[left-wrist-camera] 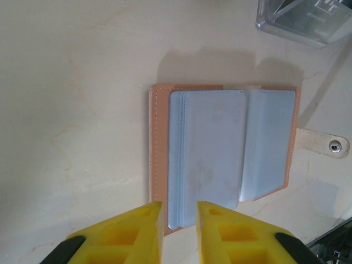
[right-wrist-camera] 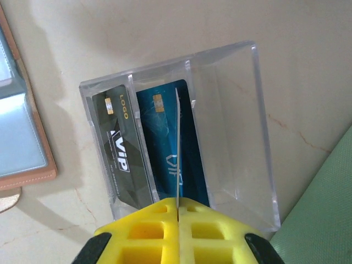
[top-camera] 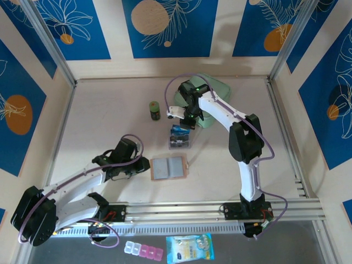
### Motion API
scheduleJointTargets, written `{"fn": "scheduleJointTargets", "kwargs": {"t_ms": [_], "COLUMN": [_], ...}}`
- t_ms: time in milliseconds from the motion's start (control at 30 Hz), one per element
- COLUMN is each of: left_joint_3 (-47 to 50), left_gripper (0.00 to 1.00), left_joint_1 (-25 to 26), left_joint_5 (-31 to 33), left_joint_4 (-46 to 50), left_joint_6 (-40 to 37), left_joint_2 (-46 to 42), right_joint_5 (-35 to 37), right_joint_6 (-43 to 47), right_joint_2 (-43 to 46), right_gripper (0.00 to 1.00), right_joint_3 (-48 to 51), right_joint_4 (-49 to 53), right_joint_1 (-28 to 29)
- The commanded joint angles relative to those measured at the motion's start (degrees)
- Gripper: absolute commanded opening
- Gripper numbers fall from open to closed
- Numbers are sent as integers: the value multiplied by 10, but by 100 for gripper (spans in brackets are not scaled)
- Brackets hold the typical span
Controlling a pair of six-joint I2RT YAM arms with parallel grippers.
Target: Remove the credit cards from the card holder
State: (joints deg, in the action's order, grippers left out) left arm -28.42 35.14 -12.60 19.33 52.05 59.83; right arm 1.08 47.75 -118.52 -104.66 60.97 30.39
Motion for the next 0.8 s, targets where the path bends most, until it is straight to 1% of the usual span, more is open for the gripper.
{"fn": "scheduleJointTargets", "kwargs": {"t_ms": [0, 100, 200, 333, 467, 600, 667, 767], "left_joint_3": [9, 13, 14, 14, 13, 10, 9, 5], "left_gripper": [22, 22, 22, 22, 23, 22, 22, 20], "left_joint_1": [-6, -7, -6, -7, -7, -6, -7, -5], "left_joint_5": [-14, -14, -13, -14, -18, -26, -32, -47], "left_joint_4": [-2, -1, -1, 0, -3, -15, -28, -52], "left_joint_6": [1, 3, 4, 5, 3, -1, -2, -2], "left_joint_2": [-4, -13, -18, -20, -19, -7, 3, 26], "right_joint_5": [-4, -5, -14, -2, -13, -48, -62, -92], "right_joint_6": [-13, -14, -14, -20, -46, -109, -160, -265], "right_joint_2": [22, 22, 23, 24, 29, 51, 64, 94], "right_gripper": [12, 13, 11, 14, 14, 14, 14, 13], "right_joint_3": [14, 17, 16, 16, 8, 15, 25, 57], "right_joint_4": [-8, -4, -2, -12, -20, -47, -68, -111], "right_joint_1": [4, 4, 5, 6, 6, 6, 6, 6]}}
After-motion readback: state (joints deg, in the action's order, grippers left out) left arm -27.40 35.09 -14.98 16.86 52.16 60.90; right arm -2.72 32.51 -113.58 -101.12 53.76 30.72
